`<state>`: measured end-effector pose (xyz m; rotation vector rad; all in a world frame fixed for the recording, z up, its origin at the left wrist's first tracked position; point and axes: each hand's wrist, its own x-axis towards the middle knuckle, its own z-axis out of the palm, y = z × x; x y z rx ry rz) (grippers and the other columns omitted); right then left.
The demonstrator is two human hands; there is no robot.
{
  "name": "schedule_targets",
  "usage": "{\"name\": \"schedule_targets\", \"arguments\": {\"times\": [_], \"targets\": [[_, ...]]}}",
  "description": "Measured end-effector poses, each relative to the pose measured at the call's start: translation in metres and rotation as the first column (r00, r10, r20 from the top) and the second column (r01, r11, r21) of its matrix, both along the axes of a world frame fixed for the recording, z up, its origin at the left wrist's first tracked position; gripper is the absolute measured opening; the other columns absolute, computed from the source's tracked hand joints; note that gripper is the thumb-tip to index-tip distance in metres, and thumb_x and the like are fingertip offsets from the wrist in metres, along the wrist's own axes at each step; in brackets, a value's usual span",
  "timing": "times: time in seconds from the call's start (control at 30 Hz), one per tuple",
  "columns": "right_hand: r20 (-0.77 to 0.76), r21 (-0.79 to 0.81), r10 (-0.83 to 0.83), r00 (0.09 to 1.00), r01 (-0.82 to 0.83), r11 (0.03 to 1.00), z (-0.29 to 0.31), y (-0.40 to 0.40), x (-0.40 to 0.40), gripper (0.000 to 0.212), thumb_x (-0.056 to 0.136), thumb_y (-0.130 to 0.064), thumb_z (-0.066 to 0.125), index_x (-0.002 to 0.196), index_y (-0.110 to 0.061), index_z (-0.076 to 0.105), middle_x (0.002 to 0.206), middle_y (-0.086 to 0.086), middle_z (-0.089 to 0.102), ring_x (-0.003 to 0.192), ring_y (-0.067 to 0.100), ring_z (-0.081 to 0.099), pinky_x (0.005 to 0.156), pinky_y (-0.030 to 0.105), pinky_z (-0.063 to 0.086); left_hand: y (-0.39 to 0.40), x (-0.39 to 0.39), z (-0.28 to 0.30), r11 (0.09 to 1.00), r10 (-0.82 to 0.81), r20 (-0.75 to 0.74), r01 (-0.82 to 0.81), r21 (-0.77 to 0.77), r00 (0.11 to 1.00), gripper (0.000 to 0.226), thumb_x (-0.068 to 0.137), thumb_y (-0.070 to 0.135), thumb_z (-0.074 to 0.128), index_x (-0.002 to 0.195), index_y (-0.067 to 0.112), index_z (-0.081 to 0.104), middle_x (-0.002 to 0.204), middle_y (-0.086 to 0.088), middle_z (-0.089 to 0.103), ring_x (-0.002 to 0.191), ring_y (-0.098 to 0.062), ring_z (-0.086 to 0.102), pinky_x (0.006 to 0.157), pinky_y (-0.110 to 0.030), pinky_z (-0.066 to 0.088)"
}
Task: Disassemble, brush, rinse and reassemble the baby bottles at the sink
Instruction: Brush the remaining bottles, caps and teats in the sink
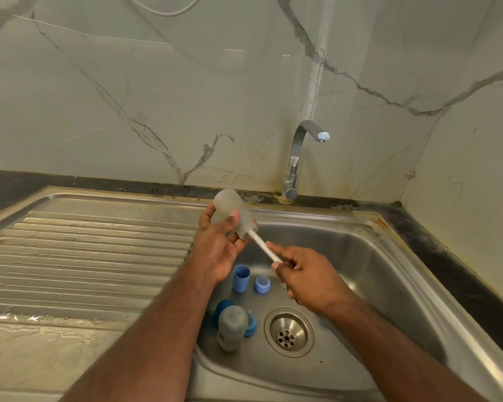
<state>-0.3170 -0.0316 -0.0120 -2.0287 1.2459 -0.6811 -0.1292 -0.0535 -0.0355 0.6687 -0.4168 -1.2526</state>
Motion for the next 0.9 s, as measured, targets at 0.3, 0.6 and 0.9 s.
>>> {"name": "schedule_targets", "arguments": {"times": [0.3, 0.6, 0.9], "targets": [[0.303, 0.397, 0.014, 0.953, -0.14, 0.907, 0.001, -0.003, -0.001, 0.043, 0.101, -0.009, 0.052, 0.14, -0.029, 0.056, 0.074, 0.006, 0.06, 0.049, 0.012, 0.047, 0.041, 0.023, 0.04, 0.001, 0.004, 0.0, 1.0, -0.012, -0.02, 0.012, 0.003, 1.0, 0.074, 0.08, 0.01, 0.072, 0.146, 0.027, 0.042, 0.14, -0.022, 0.051, 0.112, -0.046, 0.067, 0.079, -0.047, 0.063], [0.682, 0.611, -0.139, 0.718, -0.456, 0.647, 0.012, 0.001, 0.0, 0.034, 0.103, -0.006, 0.043, 0.131, -0.014, 0.059, 0.07, 0.014, 0.056, 0.038, 0.013, 0.043, 0.031, 0.019, 0.035, 0.004, 0.006, 0.004, 0.994, -0.07, -0.12, 0.058, -0.095, 0.99, 0.05, 0.099, 0.008, 0.058, 0.147, 0.015, 0.045, 0.141, -0.026, 0.052, 0.114, -0.047, 0.066, 0.089, -0.049, 0.061], [0.658, 0.604, -0.194, 0.728, -0.356, 0.712, 0.008, 0.003, 0.004, 0.033, 0.103, -0.009, 0.046, 0.131, -0.02, 0.06, 0.069, 0.011, 0.055, 0.043, 0.013, 0.04, 0.033, 0.019, 0.032, 0.007, 0.0, 0.006, 0.996, -0.058, -0.114, 0.049, -0.079, 0.992, 0.06, 0.089, 0.011, 0.065, 0.146, 0.013, 0.046, 0.14, -0.027, 0.053, 0.117, -0.048, 0.064, 0.093, -0.053, 0.057]]}}
